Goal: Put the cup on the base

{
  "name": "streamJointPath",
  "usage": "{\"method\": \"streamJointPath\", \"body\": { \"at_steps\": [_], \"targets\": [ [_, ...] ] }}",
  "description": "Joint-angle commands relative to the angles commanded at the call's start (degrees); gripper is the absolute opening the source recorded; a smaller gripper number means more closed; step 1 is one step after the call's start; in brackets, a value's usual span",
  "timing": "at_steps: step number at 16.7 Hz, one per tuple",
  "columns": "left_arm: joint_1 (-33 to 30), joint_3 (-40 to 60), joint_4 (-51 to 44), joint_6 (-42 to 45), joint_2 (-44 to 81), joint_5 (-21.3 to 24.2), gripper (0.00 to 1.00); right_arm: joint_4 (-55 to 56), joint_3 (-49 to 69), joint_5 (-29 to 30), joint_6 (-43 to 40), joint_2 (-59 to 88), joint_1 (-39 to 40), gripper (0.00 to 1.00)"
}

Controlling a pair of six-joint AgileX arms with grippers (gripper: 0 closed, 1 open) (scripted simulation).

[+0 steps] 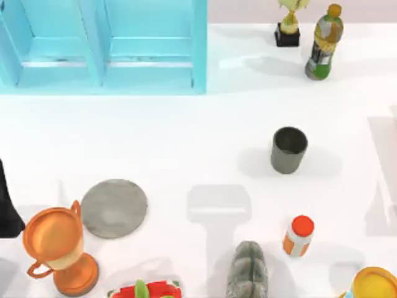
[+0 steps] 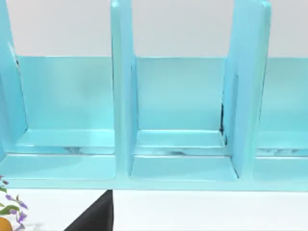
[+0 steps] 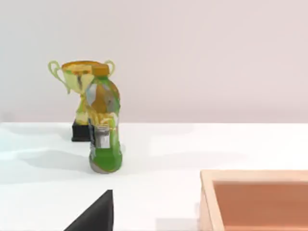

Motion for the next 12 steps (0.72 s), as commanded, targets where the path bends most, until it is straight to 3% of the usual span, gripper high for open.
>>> {"method": "streamJointPath", "body": {
  "at_steps": [6,12],
  "targets": [
    [-0.4,5.3,-3.2,-5.1,5.0,-0.4,1.0,0.0,0.0,0.0,0.0,0.0,0.0,1.0],
    [-3.8,28.0,-16.5,-27.0,27.0,-0.8,1.0,0.0,0.0,0.0,0.0,0.0,0.0,1.0]
  ]
}}
